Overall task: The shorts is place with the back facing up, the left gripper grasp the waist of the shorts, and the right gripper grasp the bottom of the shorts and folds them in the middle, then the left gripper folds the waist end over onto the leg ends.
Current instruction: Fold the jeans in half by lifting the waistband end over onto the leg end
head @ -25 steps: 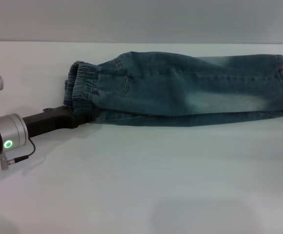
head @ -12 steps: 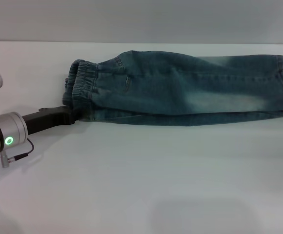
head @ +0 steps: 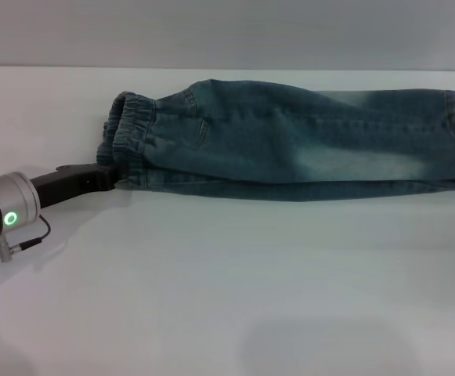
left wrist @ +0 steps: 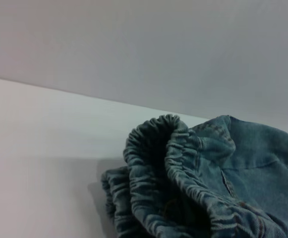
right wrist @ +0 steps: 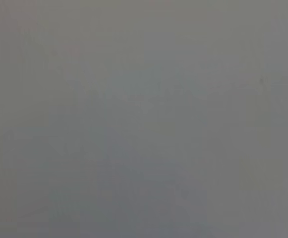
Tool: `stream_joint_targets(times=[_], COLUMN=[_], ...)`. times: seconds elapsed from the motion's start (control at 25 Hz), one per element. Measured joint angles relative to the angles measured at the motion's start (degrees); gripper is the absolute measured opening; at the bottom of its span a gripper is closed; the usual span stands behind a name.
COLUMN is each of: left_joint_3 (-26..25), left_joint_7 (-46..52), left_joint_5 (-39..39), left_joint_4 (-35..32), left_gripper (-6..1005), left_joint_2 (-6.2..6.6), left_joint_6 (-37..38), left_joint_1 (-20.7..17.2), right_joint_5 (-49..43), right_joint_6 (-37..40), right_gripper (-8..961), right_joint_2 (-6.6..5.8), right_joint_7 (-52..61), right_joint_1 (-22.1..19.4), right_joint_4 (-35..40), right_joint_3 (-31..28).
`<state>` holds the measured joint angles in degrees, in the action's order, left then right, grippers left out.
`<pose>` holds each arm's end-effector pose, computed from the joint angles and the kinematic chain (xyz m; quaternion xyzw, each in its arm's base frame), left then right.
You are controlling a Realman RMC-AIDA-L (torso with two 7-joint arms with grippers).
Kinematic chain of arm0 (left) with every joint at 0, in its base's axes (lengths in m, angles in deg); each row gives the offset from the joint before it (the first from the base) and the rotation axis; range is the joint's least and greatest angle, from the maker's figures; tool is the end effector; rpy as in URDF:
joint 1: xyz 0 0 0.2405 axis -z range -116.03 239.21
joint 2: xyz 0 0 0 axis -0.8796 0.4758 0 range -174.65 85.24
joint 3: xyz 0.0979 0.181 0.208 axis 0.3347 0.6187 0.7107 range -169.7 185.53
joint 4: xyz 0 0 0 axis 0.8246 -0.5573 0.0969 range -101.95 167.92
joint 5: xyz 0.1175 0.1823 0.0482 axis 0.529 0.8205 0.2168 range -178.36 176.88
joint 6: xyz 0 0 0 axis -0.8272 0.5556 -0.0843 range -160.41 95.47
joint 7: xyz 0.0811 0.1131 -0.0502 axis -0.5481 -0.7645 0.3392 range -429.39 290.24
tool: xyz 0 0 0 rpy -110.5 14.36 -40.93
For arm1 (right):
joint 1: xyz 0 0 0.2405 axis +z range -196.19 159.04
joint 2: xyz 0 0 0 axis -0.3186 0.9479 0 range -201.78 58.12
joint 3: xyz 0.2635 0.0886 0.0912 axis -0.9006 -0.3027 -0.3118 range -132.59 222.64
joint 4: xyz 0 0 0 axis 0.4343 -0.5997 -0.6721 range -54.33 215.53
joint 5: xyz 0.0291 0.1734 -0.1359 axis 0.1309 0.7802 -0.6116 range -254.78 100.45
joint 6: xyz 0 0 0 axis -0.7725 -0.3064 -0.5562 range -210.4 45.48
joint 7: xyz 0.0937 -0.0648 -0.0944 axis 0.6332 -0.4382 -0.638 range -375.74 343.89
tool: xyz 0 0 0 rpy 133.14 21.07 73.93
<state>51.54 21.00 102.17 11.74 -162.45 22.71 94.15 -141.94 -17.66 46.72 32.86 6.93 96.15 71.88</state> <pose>-0.3530 0.3974 -0.0508 -0.8119 -0.4615 -0.2148 0.2858 0.3925 0.3728 0.0316 -0.6569 0.3375 0.3884 0.5511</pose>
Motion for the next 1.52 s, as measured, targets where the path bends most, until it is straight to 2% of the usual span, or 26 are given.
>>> stream_joint_targets(times=[0.32,0.72,1.28,1.52], left_joint_3=[-0.13,-0.13,0.09,0.29], left_joint_7=[0.0,-1.37,-0.75,-0.68], left_joint_5=[-1.76,-5.98,-10.21,-11.27], left_joint_4=[-0.58,-5.22,-10.86,-11.1], left_gripper=[48,41,42,40], left_joint_2=[-0.02,0.15,0.13,0.09], left_joint_6=[0.84,8.07,16.69,18.99], left_joint_1=[-0.05,0.2,4.22,5.64], right_joint_5=[0.0,0.0,-0.69,-2.21], right_joint_6=[-1.36,-4.33,-11.55,-11.27], right_gripper=[527,527,527,527], right_joint_2=[0.0,0.14,0.41,0.55], right_joint_7=[-0.01,-0.07,-3.82,-3.97], right_joint_1=[0.74,4.14,9.74,11.3], right_joint_4=[0.0,-3.88,-11.07,-12.69], right_joint_3=[-0.06,0.01,1.12,5.74])
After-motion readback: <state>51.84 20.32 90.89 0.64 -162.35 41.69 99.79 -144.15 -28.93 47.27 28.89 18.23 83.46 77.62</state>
